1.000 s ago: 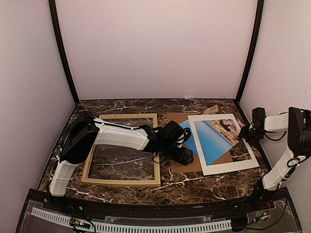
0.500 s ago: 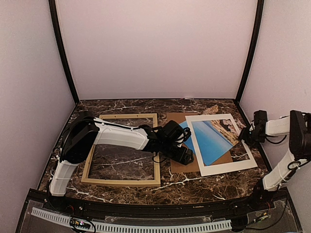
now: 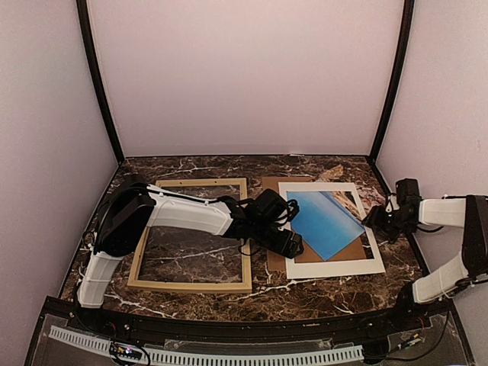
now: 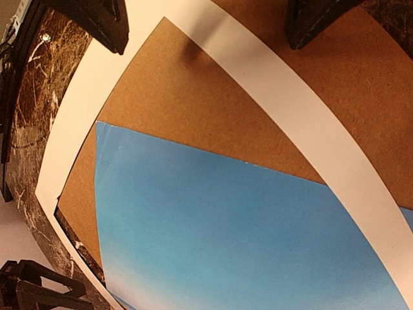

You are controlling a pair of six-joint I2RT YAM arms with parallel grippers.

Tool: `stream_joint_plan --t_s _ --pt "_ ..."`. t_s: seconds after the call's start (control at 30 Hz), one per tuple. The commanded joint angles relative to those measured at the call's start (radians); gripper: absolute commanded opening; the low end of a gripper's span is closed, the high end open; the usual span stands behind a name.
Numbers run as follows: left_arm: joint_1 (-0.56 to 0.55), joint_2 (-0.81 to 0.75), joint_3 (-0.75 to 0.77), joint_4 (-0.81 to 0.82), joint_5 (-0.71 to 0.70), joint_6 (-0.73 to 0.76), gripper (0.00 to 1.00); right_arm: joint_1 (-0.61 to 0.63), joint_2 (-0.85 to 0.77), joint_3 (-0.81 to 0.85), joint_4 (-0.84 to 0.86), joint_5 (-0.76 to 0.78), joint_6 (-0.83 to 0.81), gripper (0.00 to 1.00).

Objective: Put the photo into the frame
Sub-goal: Pick up the mat board from the photo.

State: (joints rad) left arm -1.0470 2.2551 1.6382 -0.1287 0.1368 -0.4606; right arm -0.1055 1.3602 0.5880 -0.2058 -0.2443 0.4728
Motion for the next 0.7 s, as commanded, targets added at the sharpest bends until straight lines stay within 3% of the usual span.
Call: stream_joint_plan --t_s 0.0,0.37,0.67 --pt "0.014 -0.049 -0.024 -0.033 -0.035 -0.013 0.87 -0.003 -0.008 0.066 -0.068 0.089 -0.026 0.67" --pt "0.015 -0.047 -0.033 -0.027 -0.04 -0.019 0.87 -0.004 0.104 0.061 -0.016 0.081 -0.043 0.67" --pt "0.021 -0.043 -0.044 -0.023 -0.036 -0.033 0.86 0.0 0.113 0.029 0.012 -0.017 -0.04 0.62"
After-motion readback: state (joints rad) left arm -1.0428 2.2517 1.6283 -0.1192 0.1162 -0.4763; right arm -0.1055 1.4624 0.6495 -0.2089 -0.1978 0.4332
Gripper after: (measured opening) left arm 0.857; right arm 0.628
